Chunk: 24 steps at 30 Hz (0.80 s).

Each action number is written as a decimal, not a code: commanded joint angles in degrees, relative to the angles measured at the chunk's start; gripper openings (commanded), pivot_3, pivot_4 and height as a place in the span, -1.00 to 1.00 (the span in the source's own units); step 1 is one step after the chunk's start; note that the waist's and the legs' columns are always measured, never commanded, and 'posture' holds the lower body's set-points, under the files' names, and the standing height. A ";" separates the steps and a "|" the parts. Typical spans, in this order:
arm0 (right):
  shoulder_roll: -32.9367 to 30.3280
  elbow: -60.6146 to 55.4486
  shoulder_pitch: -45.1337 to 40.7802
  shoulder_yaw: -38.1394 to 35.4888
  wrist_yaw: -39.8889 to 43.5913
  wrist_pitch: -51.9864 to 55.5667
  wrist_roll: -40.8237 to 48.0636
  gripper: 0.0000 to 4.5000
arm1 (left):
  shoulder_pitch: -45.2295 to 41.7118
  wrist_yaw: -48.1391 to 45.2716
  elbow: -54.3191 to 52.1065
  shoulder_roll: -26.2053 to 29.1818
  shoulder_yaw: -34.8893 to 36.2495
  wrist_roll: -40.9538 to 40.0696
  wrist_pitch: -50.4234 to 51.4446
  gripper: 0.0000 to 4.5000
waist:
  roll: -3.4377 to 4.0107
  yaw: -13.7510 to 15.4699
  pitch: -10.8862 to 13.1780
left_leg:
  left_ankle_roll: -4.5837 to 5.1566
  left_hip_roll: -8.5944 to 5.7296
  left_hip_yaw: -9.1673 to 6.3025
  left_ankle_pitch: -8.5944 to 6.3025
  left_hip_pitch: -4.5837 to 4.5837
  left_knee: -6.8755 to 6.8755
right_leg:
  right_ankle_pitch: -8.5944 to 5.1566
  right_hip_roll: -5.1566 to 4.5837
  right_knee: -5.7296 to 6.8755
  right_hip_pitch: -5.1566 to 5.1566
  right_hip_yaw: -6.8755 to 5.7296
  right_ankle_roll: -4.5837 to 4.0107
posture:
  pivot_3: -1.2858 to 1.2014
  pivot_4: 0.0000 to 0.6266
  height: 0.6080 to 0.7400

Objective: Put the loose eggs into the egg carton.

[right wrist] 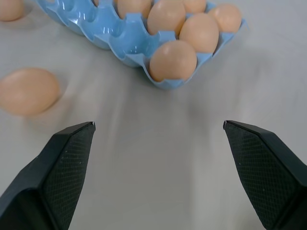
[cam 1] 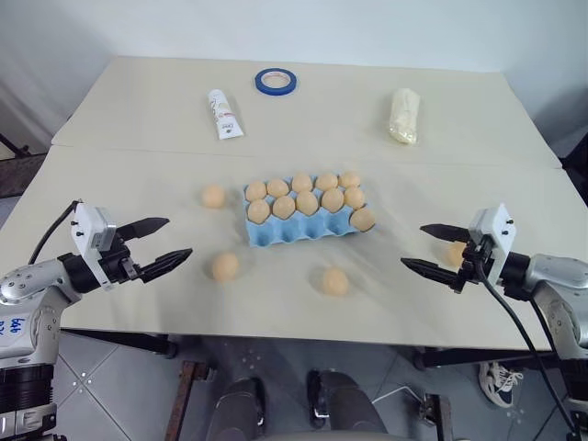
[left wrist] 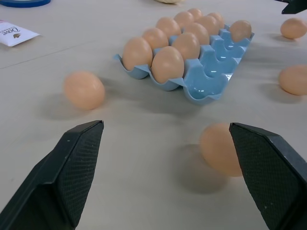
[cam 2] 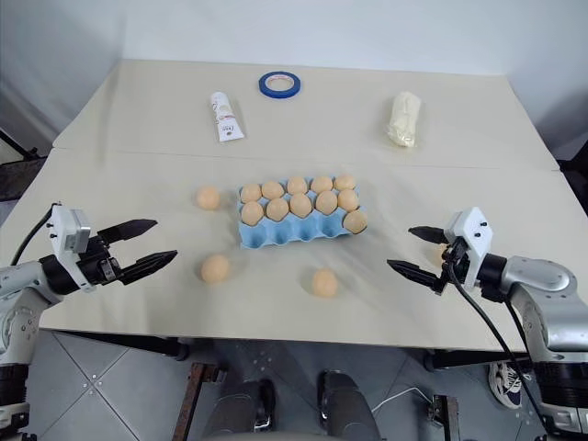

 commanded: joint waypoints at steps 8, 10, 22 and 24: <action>0.80 -4.27 1.12 -2.11 -2.33 -0.62 0.95 1.00 | -2.50 2.74 -1.51 0.07 -0.69 -0.51 3.36 0.99 | 0.00 -0.02 0.00 | 0.01 0.00 0.00 0.01 0.00 0.02 | 0.00 0.01 0.04 0.00 -0.01 0.01 | 0.03 -0.52 1.00; 1.12 -4.61 1.05 -2.35 -3.00 -0.53 1.15 1.00 | -2.83 2.72 -1.71 0.22 -1.19 -0.05 3.77 0.99 | 0.00 -0.01 0.00 | 0.02 0.00 0.00 0.01 0.00 0.02 | 0.01 0.01 0.04 0.01 0.00 0.02 | 0.03 -0.52 1.00; 7.65 -16.31 10.43 -15.59 -20.52 7.25 6.86 1.00 | -4.77 -3.75 -1.31 -1.34 -4.43 -0.18 -0.52 0.99 | 0.00 0.14 0.00 | 0.01 -0.01 -0.02 0.01 -0.04 0.04 | 0.01 0.02 0.03 0.04 -0.03 0.04 | 0.03 -0.52 1.00; 9.49 -16.61 11.58 -16.93 -23.97 7.30 6.34 1.00 | -6.82 -4.75 -1.09 -2.50 -6.27 0.01 -1.09 0.99 | 0.00 0.14 0.00 | 0.01 -0.02 -0.02 0.01 -0.04 0.11 | 0.03 0.02 0.05 0.06 -0.02 0.07 | 0.03 -0.52 1.00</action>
